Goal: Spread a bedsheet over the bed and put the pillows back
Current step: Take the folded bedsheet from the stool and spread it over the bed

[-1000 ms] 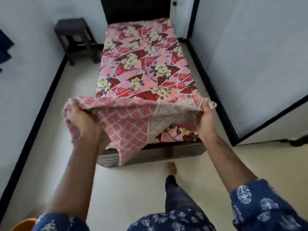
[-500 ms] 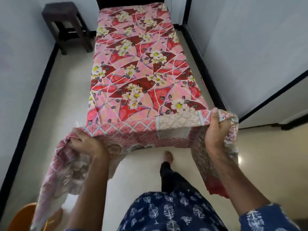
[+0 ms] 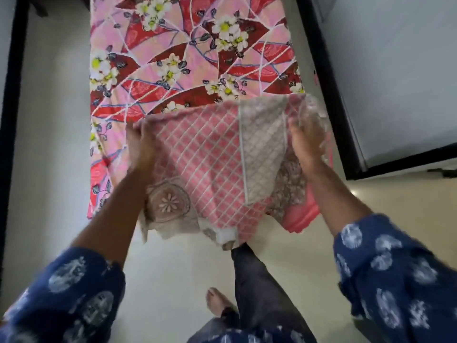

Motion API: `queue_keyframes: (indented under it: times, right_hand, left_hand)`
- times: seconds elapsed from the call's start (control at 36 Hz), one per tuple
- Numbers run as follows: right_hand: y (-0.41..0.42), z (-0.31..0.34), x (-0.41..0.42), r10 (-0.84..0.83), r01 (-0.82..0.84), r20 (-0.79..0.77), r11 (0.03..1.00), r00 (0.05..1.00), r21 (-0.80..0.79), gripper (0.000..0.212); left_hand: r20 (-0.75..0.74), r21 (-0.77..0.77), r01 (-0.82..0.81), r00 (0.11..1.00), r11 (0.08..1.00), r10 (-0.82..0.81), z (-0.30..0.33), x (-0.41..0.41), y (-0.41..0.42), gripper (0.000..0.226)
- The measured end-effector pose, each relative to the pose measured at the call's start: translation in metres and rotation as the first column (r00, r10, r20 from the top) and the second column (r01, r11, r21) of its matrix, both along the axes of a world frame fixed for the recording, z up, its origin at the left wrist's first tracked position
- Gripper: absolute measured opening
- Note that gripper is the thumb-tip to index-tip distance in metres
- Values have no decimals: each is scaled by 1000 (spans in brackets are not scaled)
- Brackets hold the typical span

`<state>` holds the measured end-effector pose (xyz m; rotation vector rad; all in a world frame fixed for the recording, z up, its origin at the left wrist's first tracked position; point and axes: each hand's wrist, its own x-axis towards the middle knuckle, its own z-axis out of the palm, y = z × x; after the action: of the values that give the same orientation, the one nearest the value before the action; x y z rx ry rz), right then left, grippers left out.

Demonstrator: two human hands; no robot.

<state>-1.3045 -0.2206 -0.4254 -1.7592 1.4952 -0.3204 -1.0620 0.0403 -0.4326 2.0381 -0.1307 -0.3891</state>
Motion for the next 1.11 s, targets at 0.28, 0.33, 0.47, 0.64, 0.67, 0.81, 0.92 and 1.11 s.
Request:
queue_keyframes:
  times: [0.28, 0.33, 0.47, 0.64, 0.67, 0.81, 0.92, 1.11]
  right_hand:
    - [58, -115, 64, 659, -629, -22, 727, 752, 274, 28]
    - [79, -129, 73, 718, -685, -35, 677, 696, 269, 26]
    - [125, -146, 107, 799, -751, 36, 548, 601, 367, 30]
    - [172, -159, 163, 806, -739, 113, 463, 581, 490, 36]
    - [181, -160, 173, 804, -736, 128, 450, 580, 505, 37]
    - [229, -175, 214, 808, -692, 78, 445, 584, 569, 40]
    - [267, -182, 220, 772, -630, -11, 528, 636, 570, 24]
    - [326, -132, 269, 710, -564, -58, 603, 702, 564, 43]
  left_hand:
    - [-129, 459, 378, 924, 804, -361, -125, -33, 31, 53]
    - [-178, 514, 350, 937, 783, -302, -138, -32, 57, 50]
    - [-100, 632, 298, 947, 716, -306, -154, -20, 110, 66]
    - [-80, 684, 329, 921, 651, -381, -178, -23, 150, 103]
    - [-56, 682, 322, 918, 657, -392, -183, -24, 154, 105]
    - [98, 628, 287, 893, 723, -440, -213, -27, 174, 102]
    - [119, 606, 379, 826, 699, -551, -231, -17, 199, 101]
    - [-64, 316, 499, 860, 807, -506, -205, 15, 239, 131]
